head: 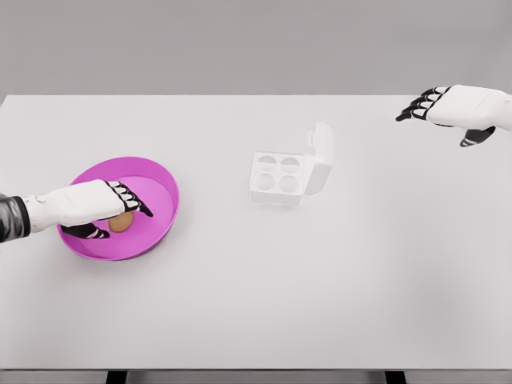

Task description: Pack egg into the box and close the box lid

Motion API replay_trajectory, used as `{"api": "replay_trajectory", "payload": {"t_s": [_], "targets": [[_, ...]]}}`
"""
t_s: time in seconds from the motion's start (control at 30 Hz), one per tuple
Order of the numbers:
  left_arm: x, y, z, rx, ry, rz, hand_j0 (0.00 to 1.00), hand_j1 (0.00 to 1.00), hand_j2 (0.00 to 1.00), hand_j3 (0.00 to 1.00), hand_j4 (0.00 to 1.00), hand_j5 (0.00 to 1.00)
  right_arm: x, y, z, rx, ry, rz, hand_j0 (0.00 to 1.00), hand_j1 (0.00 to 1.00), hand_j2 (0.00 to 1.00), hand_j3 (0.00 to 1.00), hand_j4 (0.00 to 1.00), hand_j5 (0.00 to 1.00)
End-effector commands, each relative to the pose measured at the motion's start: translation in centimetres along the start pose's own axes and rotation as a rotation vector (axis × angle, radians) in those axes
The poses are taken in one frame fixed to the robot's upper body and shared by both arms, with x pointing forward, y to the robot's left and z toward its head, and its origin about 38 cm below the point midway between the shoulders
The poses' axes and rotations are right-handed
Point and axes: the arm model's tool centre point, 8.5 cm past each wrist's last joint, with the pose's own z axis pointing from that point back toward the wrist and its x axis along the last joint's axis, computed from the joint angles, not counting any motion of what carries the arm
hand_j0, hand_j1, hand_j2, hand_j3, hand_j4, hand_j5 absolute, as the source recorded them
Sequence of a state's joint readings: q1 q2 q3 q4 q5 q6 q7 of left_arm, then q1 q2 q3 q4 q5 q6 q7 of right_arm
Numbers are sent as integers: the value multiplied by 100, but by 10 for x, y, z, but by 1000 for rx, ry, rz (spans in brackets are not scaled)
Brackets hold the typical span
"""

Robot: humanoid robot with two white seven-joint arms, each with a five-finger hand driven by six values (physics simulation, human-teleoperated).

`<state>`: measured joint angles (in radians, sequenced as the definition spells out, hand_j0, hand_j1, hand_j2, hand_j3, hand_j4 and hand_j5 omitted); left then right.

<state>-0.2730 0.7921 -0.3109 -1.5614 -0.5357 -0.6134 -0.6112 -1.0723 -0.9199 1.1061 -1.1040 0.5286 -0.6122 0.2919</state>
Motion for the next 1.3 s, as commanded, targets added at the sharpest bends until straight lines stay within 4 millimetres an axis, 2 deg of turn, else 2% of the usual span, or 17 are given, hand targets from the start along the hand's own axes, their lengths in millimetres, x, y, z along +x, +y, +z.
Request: {"api": "replay_trajectory", "payload": {"t_s": [0.0,0.27,0.5,0.77,1.27], "targets": [[0,0,-1,4,-1,8,81,81,81,81,81,81,-1,0,1,-4,2,-4,100,100,100,100,100,100],[0,-3,-3,-2,4,6,80,80,80,80,80,80,0,-1,0,-5,0,-3,100,100,100,100,100,100],[-1,-2,-3,-1,6,6,71,71,71,71,71,71,0,-1,0,-5,-1,-2,100,100,100,100,100,100],[-1,-2,-2,-2,6,4,65,65,65,65,65,65,0,-1,1,-5,0,-3,100,100,100,100,100,100],[0,3,-1,10,4,-4,63,63,63,63,63,63,-2,-2,2,-10,7,-5,100,100,100,100,100,100]]}}
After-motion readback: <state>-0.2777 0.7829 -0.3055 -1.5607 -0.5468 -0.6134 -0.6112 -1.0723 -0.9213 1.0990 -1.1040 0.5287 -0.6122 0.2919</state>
